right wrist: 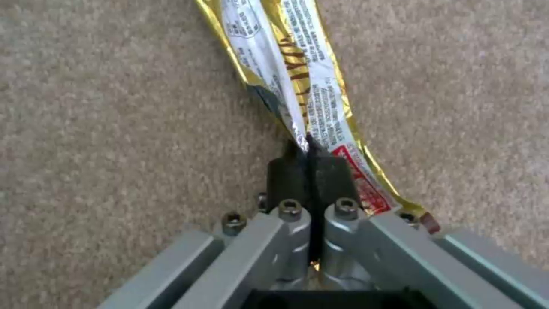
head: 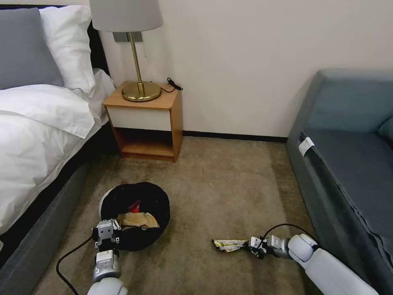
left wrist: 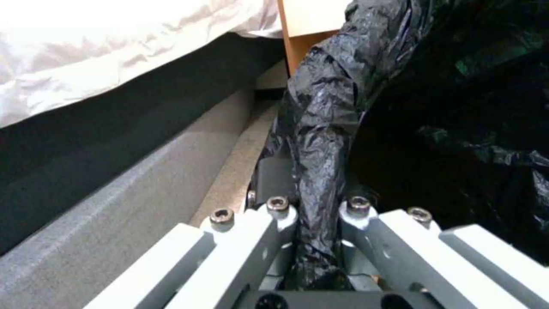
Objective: Pick up the trash bin, then pick up the garbage on the floor and place it into the trash bin.
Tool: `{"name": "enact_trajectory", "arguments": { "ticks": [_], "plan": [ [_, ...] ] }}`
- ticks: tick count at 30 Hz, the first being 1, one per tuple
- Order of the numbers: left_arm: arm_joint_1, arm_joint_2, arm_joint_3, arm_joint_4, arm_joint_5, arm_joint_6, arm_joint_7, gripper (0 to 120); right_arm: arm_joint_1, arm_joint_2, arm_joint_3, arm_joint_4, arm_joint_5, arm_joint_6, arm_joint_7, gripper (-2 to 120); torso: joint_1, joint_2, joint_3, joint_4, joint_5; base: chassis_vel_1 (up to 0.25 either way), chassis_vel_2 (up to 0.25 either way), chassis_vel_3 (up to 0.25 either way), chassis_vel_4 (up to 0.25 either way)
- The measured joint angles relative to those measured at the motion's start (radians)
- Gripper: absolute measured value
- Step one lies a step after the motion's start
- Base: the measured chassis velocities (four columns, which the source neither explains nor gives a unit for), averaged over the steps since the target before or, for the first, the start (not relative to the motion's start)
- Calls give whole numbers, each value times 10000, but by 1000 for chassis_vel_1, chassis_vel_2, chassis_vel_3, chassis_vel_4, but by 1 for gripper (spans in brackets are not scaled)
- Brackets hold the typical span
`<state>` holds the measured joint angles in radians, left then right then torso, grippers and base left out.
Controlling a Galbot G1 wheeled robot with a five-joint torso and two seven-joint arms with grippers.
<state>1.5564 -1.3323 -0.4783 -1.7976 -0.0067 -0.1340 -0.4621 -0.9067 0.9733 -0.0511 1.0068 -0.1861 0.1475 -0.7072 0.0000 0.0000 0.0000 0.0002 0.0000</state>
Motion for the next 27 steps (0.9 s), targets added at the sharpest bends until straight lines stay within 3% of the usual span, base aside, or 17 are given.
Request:
{"name": "enact_trajectory", "arguments": {
  "ticks": [12, 27],
  "plan": [
    [-1, 33, -1, -5, -9, -1, 7, 2, -102, 21, 347, 116, 176, 45, -151, 0, 0, 0, 1, -4, -2, 0, 0, 0, 0],
    [51, 90, 33, -191, 2, 19, 12, 2, -641, -89, 1456, 1474, 1328, -2, -399, 0, 0, 0, 1, -2, -1, 0, 0, 0, 0]
  ]
}}
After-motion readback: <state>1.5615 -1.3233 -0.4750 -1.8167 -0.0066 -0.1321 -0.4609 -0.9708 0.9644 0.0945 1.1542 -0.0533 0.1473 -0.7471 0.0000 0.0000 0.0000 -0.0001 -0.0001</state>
